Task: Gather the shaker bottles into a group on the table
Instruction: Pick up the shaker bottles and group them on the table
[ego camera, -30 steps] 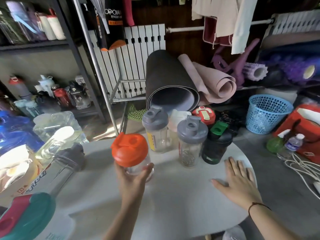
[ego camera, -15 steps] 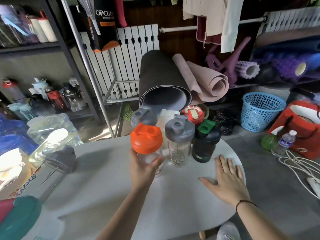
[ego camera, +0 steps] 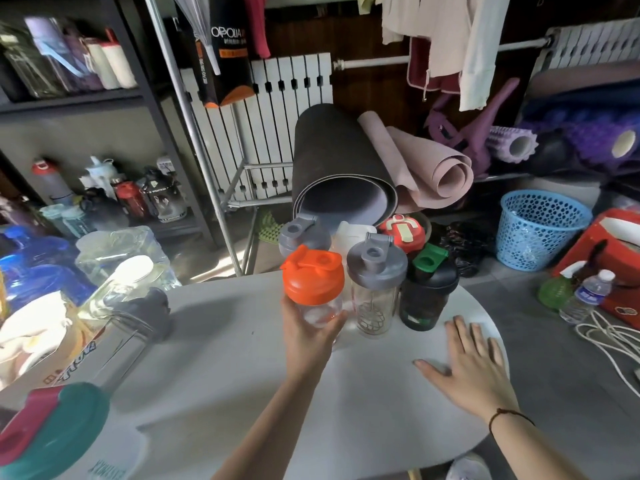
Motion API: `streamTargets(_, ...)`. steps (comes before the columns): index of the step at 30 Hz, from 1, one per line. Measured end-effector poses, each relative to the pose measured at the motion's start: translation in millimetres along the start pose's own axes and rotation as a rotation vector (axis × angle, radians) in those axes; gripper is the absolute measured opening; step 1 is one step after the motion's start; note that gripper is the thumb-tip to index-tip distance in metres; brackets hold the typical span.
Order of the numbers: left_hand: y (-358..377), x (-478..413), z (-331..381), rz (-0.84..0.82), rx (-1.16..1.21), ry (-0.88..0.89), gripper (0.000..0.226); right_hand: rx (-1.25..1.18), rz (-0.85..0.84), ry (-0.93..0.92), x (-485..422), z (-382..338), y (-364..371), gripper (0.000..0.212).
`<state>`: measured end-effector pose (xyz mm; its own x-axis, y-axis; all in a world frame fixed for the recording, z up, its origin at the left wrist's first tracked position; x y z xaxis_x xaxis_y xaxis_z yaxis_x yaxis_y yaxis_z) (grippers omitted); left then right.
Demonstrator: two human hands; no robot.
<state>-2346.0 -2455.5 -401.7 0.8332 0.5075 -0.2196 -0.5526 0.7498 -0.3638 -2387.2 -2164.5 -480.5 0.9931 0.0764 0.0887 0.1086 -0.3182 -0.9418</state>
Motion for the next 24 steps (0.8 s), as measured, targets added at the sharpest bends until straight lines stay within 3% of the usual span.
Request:
streamTargets(5, -3.7, 5.1, -2.5, -0.022, -0.030, 0.010, 0.107, 0.009, -0.002, 0.001, 0.9, -0.7, -0.9, 0.116)
streamTargets(16, -37.4, 18.7, -12.4, -0.234, -0.163, -0.002, 0.118, 0.043, 0.014, -0.003, 2.6, -1.1, -1.3, 0.102)
streamTargets(24, -93.7, 52.9, -11.8, -0.232, -0.167, 0.048, 0.106, -0.039, 0.061, 0.102, 23.2, -7.9, 2.3, 0.087)
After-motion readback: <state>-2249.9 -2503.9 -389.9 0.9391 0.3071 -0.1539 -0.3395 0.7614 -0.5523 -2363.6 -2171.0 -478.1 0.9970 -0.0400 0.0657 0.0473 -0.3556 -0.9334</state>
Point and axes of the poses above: each hand's wrist, its own x-axis away from the middle knuckle, its own y-axis out of the palm, z = x × y, the point moved 9 cm from there along -x, towards the middle knuckle, and after that the axes turned 12 degrees about -x, right-handed, at the moved point
